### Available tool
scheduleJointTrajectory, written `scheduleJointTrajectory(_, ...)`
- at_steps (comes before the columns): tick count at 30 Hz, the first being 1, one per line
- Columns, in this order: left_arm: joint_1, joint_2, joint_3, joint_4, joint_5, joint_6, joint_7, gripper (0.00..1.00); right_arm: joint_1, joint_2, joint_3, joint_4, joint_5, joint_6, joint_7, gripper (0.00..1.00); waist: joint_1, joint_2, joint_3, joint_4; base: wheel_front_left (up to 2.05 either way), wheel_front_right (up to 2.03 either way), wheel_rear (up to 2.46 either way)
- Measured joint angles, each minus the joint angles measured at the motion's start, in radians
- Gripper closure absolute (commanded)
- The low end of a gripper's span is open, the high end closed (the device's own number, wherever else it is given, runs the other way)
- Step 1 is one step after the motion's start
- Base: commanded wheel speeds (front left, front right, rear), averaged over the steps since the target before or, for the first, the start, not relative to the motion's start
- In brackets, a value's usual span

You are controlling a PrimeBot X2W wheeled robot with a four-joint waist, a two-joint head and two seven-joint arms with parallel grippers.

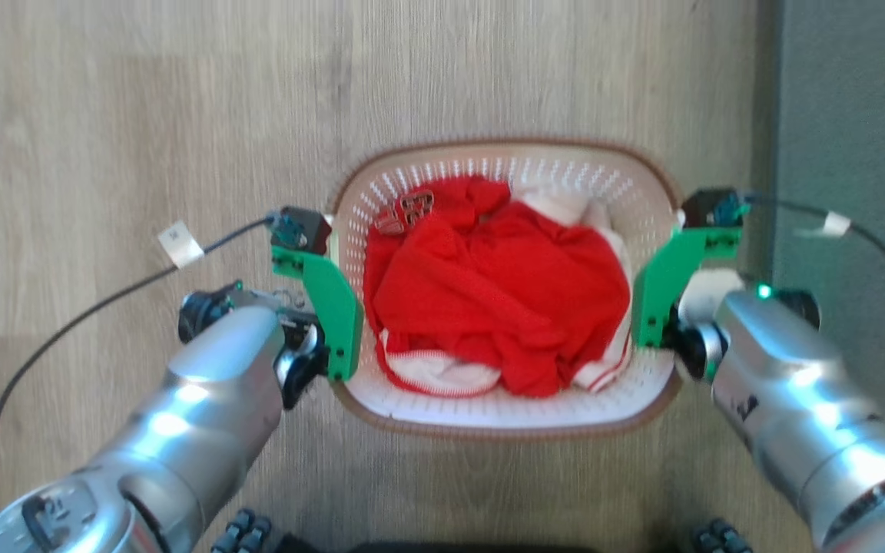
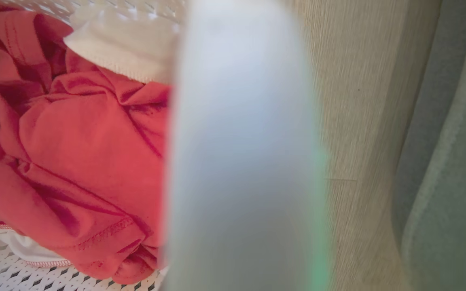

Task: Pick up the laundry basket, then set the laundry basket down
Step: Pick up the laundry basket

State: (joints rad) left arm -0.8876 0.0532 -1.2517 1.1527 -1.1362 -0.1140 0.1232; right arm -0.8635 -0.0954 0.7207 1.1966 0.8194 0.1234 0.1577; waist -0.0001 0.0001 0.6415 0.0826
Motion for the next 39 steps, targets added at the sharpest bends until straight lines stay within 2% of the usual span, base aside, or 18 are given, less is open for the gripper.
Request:
scheduleJointTrajectory(17, 0.204, 0.034, -0.029, -0.061, 0.018, 0.0, 0.062, 1.0, 0.216, 0.022, 0.064, 0.012, 0.112, 0.0, 0.008, 1.0, -0.0001, 0.0, -0.299, -0.013, 0.0, 0.0, 0.0)
scheduleJointTrajectory(39, 0.356, 0.085, -0.031, -0.125, 0.007, 0.0, 0.159, 1.0, 0.345, 0.021, 0.201, -0.032, 0.225, -0.009, 0.08, 1.0, -0.0001, -0.0001, -0.575, 0.025, 0.0, 0.0, 0.0)
